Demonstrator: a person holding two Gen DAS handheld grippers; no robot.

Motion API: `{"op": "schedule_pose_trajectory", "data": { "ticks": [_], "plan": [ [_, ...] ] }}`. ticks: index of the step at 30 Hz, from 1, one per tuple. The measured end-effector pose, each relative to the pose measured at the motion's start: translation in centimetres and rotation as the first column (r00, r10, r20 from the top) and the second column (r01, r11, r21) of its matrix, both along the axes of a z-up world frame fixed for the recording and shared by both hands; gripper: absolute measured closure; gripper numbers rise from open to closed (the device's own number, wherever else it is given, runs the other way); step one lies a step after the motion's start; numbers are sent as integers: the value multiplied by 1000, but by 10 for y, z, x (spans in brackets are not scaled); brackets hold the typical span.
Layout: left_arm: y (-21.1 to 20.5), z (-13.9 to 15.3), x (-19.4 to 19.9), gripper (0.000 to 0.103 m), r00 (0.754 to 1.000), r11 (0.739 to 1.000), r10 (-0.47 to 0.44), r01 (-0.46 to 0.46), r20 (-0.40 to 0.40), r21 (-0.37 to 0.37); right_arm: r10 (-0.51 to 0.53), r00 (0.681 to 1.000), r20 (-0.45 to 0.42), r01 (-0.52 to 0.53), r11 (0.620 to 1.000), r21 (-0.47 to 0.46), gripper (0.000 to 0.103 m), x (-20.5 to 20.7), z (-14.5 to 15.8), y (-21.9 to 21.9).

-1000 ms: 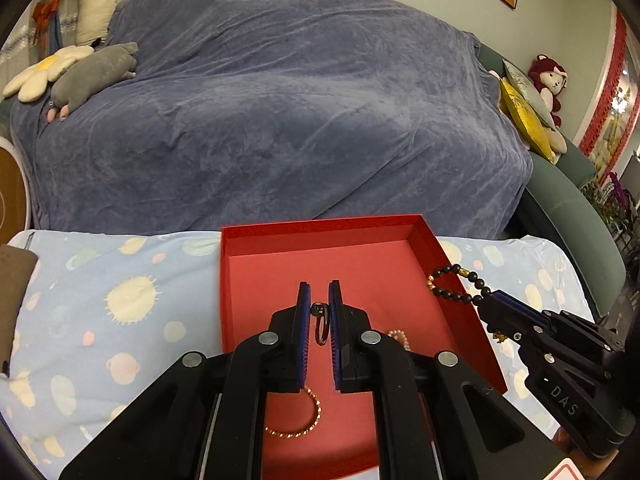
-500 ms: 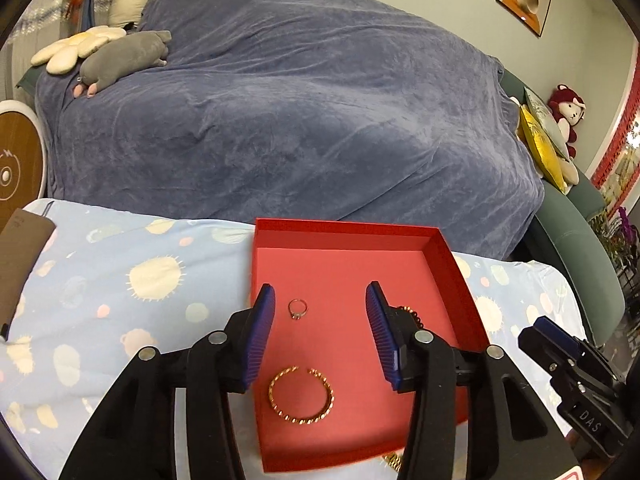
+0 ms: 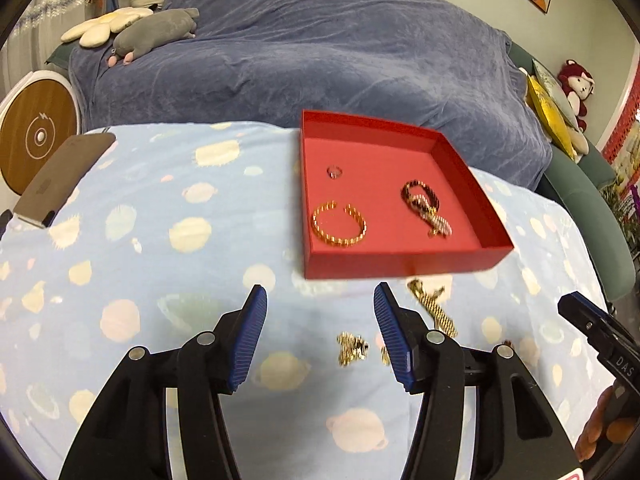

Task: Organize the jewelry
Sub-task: 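Grasp the gold chain with black charm with the left tool while the right tool grasps the gold ring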

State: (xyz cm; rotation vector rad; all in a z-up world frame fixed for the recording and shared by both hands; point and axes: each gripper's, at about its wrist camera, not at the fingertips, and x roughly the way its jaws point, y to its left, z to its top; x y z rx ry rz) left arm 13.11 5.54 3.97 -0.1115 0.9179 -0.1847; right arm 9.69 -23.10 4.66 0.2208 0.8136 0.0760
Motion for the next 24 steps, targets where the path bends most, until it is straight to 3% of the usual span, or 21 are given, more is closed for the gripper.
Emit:
{"op": "schedule_pose_trajectory", "data": {
  "ticks": [10,19,22,24],
  "plan": [
    [-7,-52,-12,49,996,1000,-28,27,-84,-15,14,992,-129,-23,997,-72,48,-5,-60,-4],
    [-21,-66,-4,49,992,997,-74,70,-101,-39,31,988,-152,-48,993,-109,51,3,-79,-2],
    [-25,-72,0,49,992,997,-71,68,-109,-32,34,989,-143,-53,990,-128,63,4,-79,-2],
    [-28,-72,0,49,993,998,-65,63,-96,-22,35,989,-143,-55,989,-135,79,4,-79,-2]
  ]
}}
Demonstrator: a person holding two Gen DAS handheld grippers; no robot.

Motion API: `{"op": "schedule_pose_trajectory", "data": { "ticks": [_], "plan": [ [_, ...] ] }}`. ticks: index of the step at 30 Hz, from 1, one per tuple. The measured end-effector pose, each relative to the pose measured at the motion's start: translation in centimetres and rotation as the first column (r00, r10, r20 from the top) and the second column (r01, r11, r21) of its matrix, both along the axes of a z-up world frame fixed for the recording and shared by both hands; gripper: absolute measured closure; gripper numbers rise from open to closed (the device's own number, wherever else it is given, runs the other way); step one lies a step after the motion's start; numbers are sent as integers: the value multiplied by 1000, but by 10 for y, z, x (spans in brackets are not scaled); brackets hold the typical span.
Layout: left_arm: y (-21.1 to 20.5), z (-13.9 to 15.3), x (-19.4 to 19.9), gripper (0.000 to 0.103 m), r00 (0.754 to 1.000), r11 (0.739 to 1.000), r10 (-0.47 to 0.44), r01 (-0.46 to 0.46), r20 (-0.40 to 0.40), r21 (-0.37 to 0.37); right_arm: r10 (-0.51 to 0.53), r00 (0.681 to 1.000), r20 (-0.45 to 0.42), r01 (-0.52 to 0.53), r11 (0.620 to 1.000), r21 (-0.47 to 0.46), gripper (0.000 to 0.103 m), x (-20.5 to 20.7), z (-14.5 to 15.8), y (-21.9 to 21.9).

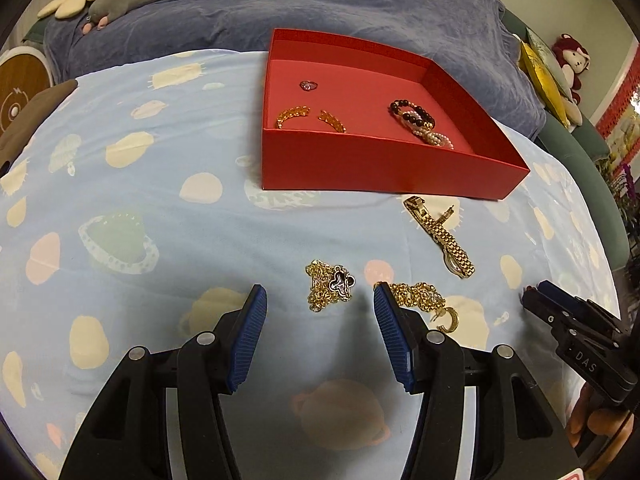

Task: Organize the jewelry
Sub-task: 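Grasp the gold chain with black charm with the left tool while the right tool grasps the gold ring, then carry the gold chain and gold ring into the red box and open both tools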

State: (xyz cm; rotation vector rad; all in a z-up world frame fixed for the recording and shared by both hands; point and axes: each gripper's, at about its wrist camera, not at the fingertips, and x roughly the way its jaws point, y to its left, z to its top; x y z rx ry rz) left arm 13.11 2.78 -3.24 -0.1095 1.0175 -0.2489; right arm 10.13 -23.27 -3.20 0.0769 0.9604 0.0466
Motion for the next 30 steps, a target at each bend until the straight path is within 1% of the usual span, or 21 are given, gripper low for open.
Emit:
{"op": "schedule_pose_trajectory", "data": {
  "ticks": [1,6,7,9,10,11,12,14,15,16,19,22,24,27,30],
  "plan": [
    [-1,0,1,49,1000,1000,-1,1,3,5,2,1000,-2,-2,1000,-1,80,1,0,0],
    [-4,-1,3,49,1000,1000,2,-2,22,13,14,1000,-2,-14,1000,2,80,-1,1,0],
    [-5,-1,3,51,1000,1000,-3,3,26,21,16,1000,-3,-16,1000,8,80,-1,2,1],
    [-8,-2,2,58,999,999,-11,10,32,36,20,1000,0,-20,1000,16,80,-2,4,2],
    [-10,-2,2,66,999,999,-13,12,35,45,21,1000,4,-21,1000,18,80,-2,5,2],
    [-11,-2,2,70,999,999,-16,14,35,50,22,1000,6,-22,1000,21,80,-3,7,3],
    [-12,-2,2,71,999,999,-19,18,36,48,22,1000,9,-23,999,25,80,-3,9,3],
    [-13,-3,2,85,999,999,-22,21,36,50,23,1000,15,-23,999,31,80,-4,11,4],
    [-13,-3,2,90,999,998,-28,26,36,50,22,1000,16,-23,999,34,80,-4,12,5],
    [-14,-4,1,98,999,998,-33,31,35,55,21,1000,17,-22,999,37,80,-4,13,5],
    [-18,-3,-1,100,998,997,-53,51,30,65,17,1000,21,-18,999,45,80,-4,16,7],
    [-16,3,-2,101,998,998,-55,54,20,24,18,999,37,-20,998,63,80,-2,25,9],
    [-11,15,-3,101,998,999,-53,53,42,5,21,998,58,-25,997,72,80,-1,34,12],
    [-2,40,-3,101,996,998,-43,47,80,-48,24,995,97,-33,995,92,80,2,51,17],
    [7,64,-1,101,991,996,-16,27,129,-84,19,991,135,-34,993,111,80,6,67,22]
  ]
}}
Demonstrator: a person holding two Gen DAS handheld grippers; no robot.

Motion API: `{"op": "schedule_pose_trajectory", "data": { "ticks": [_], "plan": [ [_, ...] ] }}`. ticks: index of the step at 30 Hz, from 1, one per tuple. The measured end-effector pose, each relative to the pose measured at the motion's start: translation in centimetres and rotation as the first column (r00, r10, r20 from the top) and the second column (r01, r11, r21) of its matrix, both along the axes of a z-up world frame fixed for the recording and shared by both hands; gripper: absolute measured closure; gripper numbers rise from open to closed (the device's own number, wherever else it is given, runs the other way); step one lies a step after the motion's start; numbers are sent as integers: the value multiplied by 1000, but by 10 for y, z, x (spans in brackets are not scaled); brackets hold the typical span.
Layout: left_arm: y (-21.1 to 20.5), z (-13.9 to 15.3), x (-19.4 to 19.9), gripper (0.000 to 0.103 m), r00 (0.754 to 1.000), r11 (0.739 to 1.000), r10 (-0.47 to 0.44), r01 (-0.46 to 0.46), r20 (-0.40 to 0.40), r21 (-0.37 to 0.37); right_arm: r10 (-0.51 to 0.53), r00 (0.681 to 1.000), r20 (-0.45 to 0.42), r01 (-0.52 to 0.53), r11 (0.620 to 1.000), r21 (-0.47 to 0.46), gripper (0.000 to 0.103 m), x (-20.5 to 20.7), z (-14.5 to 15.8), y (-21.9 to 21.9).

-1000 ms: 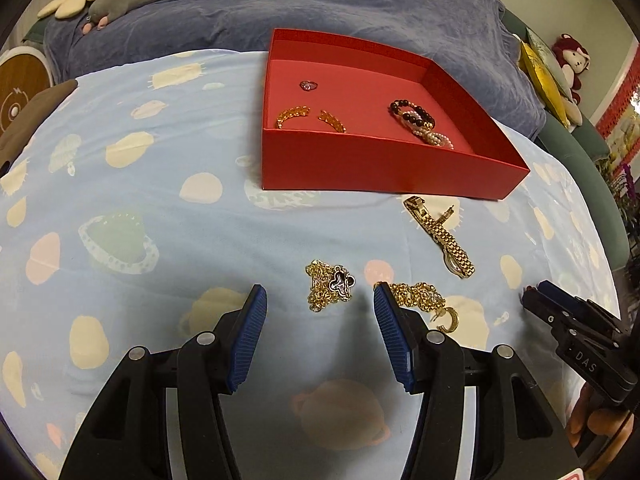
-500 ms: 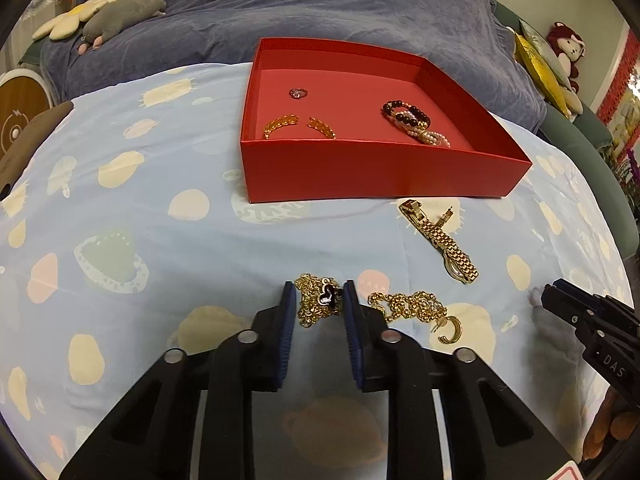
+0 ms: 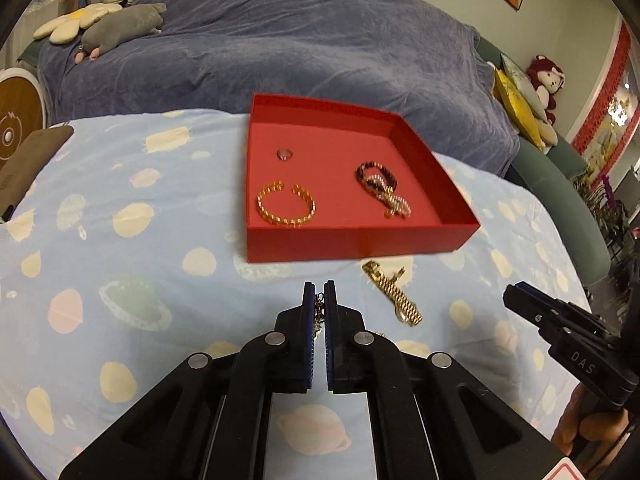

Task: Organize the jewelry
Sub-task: 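Carry the gold chain and gold ring into the red box and open both tools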

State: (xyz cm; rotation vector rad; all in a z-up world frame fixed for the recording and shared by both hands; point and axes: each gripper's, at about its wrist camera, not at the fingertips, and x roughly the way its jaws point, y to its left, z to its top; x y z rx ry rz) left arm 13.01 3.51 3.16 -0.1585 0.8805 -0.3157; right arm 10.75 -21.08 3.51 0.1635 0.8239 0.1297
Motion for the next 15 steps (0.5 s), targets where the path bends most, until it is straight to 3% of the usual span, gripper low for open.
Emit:
{"op": "schedule_pose_trajectory", "data": {
  "ticks": [5,15],
  "plan": [
    [13,29,7,101,998,998,38,-36,43,-52,-2,999,54,1,1000,30,80,11,23,8],
    [10,77,19,101,987,998,22,-14,157,-54,8,993,117,-12,999,33,80,39,49,17]
  ]
}}
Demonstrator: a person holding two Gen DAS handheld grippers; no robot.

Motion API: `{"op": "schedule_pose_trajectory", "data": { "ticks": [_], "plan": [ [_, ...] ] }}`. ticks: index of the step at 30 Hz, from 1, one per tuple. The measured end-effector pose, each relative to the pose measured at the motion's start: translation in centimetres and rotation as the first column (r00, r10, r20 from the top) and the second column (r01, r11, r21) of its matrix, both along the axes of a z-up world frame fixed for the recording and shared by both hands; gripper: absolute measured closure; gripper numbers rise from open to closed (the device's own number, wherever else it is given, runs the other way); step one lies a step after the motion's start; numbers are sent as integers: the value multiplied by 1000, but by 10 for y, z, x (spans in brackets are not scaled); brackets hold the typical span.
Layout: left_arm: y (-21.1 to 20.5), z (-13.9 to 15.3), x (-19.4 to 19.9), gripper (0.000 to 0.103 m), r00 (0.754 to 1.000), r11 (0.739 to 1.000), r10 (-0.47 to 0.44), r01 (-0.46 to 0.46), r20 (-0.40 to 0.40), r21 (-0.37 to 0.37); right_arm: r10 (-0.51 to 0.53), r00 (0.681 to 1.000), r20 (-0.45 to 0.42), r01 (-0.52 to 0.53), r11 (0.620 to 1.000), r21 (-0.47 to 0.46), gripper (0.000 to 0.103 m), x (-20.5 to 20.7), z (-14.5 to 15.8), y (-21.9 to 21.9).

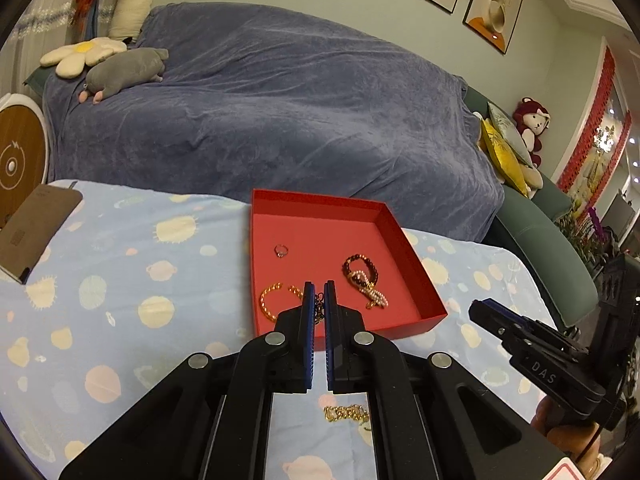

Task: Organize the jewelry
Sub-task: 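Carry the gold chain and gold ring into the red box and open both tools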

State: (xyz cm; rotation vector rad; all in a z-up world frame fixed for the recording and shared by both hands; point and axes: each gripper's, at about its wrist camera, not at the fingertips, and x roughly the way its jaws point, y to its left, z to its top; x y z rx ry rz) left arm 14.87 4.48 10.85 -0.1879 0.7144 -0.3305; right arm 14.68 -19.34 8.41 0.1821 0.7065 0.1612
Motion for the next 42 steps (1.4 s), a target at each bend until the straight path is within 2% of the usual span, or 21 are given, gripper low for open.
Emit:
{"op": "schedule_pose_trajectory", "data": {
  "ticks": [6,10,14,20,28,42],
  "plan": [
    [-18,32,26,101,997,1000,-6,4,75,31,9,1000,-18,-9,1000,0,80,36,2,1],
    [-33,39,60,101,997,999,-6,3,81,44,4,1000,-30,-4,1000,-3,80,65,1,2],
    [-47,27,91,101,998,997,0,-5,63,72,-4,998,-63,4,1000,-4,80,94,-11,1],
    [-53,1,127,101,1000,998,10,-11,10,66,-23,995,-101,19,999,-37,80,117,-35,-1],
    [-56,-16,138,101,1000,996,8,-7,-4,86,-50,993,-107,46,998,-36,80,123,-47,-8],
    [-60,-28,153,101,1000,995,16,-15,-15,97,-63,993,-105,57,997,-60,80,140,-54,-14]
  ]
}}
